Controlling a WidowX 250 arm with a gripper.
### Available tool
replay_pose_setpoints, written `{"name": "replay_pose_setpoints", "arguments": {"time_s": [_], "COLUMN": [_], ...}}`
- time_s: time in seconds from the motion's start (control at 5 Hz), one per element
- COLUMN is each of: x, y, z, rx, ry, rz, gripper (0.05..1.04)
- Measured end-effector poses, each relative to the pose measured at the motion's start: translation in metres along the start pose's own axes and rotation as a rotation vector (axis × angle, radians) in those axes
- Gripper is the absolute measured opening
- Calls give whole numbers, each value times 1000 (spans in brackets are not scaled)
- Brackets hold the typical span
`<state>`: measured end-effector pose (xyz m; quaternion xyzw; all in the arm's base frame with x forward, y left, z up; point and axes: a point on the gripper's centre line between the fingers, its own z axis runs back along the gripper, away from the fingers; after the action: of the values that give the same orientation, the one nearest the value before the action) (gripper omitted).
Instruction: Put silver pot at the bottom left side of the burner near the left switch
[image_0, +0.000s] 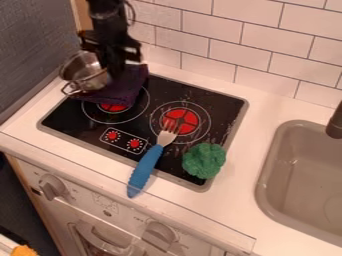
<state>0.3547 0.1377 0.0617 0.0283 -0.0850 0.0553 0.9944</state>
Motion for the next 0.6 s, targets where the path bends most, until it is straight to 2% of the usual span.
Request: {"name": "replay_pose_setpoints", "arguments": {"time_s": [0.2,0.4,0.6], "x": [-23,-56,-81], "y": [-7,-18,-30], "z": [28,25,9], "rx": [-10,-27,-21], "ry": [-43,-3,63], "rz": [-11,-30,-62], "gripper": [74,74,74]}}
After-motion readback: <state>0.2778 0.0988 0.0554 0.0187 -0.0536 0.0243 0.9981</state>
